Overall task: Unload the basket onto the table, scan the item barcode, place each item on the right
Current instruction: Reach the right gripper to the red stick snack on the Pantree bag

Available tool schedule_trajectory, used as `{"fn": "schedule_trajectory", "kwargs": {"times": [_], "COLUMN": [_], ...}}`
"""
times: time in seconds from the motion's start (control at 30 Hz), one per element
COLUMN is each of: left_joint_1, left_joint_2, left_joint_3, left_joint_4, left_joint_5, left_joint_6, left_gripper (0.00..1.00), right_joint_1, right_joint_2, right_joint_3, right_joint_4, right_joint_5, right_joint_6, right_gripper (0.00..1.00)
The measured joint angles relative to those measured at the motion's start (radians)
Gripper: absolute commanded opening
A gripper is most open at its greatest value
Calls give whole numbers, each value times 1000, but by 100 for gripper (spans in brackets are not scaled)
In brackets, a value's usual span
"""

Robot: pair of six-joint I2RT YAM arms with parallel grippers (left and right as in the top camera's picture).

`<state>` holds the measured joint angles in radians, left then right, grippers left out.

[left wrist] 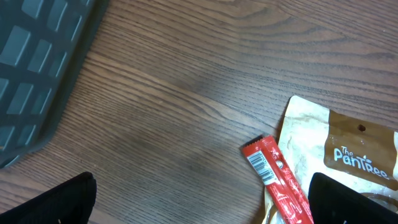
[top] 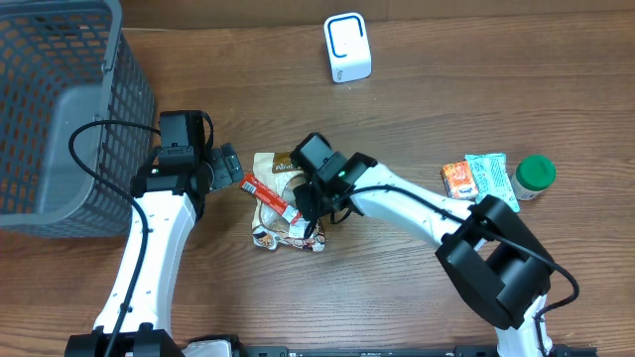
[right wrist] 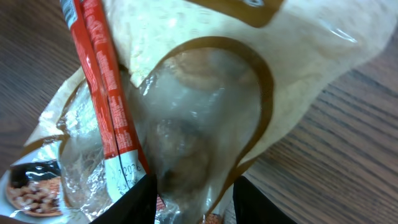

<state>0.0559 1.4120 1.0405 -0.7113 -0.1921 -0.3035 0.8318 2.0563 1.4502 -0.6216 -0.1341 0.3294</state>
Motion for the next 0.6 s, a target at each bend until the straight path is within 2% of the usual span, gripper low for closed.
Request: {"fn": "schedule_trajectory", "kwargs": {"times": [0.3, 0.6], "left_joint_1": [0, 0], "left_joint_2": [0, 0], "left_joint_3": [0, 0], "left_joint_4": [0, 0], "left_joint_5": [0, 0], "left_joint_6": [0, 0], "left_gripper": [100, 100], "right_joint_1": [37, 40], "right_joint_2": [0, 2], "right_joint_3": [68, 69], "right_joint_4": [63, 63], "right_joint_5": [61, 36], "right_joint_6": [-92, -110], "right_gripper": [40, 39]}}
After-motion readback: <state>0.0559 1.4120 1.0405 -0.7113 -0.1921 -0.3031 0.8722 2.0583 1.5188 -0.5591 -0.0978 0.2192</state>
